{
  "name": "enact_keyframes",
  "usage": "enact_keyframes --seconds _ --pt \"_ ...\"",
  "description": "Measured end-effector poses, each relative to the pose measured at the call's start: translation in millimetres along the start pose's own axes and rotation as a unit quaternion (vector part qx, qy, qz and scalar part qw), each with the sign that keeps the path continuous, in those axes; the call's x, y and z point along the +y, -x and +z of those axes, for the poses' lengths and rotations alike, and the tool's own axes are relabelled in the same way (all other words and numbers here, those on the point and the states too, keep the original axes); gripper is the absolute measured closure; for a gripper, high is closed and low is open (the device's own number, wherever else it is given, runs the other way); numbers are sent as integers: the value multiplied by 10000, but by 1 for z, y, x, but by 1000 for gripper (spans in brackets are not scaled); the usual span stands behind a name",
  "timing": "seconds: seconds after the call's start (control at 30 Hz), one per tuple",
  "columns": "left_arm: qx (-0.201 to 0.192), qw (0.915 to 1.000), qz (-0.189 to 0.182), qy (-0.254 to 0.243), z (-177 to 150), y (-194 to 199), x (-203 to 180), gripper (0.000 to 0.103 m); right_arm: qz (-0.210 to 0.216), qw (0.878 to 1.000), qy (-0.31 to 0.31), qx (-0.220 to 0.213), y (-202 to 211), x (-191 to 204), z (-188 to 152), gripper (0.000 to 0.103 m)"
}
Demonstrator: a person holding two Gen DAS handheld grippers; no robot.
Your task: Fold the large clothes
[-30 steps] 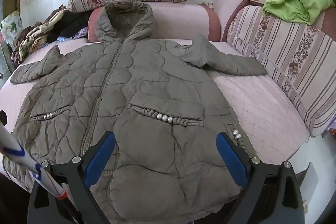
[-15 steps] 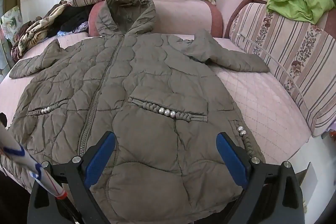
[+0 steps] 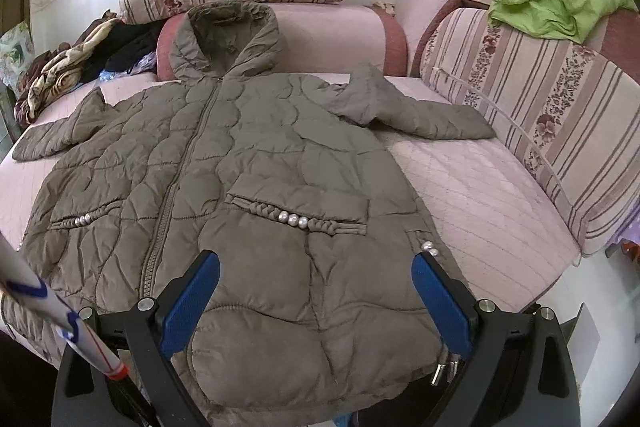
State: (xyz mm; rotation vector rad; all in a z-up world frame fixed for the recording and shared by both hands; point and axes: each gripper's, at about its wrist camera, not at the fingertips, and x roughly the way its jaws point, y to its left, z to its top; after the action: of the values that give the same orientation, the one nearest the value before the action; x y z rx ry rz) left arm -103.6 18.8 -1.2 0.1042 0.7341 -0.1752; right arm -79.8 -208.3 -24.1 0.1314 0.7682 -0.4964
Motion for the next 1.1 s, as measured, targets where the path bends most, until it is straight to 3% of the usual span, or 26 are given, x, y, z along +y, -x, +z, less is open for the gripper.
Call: enact_keyframes --seconds 0.27,0.43,0.57,0.67,0.77,0.9,0.97,1.1 --pt "26 9989 -477 -5 -10 27 0 6 -31 9996 -68 -281 37 -8 3 4" --pt "-340 9983 -468 -74 -5 55 -2 6 10 9989 -33 -471 68 -14 9 4" --pt "-766 9964 -138 -349 14 75 -1 6 122 9971 245 -705 98 -14 32 4" --pt "-1428 9859 610 -621 47 91 1 5 191 9957 461 -779 118 -12 54 3" --pt "-1778 9793 842 -472 78 99 9 5 266 9965 446 -657 127 -11 71 3" --pt "-1449 9876 597 -45 110 88 21 6 559 9975 93 -414 122 -14 75 3" --pt "-1165 9923 411 70 114 74 21 6 648 9976 -84 -209 110 -12 72 3" --pt "-692 9966 426 121 104 42 13 6 525 9986 29 -3 84 1 63 3"
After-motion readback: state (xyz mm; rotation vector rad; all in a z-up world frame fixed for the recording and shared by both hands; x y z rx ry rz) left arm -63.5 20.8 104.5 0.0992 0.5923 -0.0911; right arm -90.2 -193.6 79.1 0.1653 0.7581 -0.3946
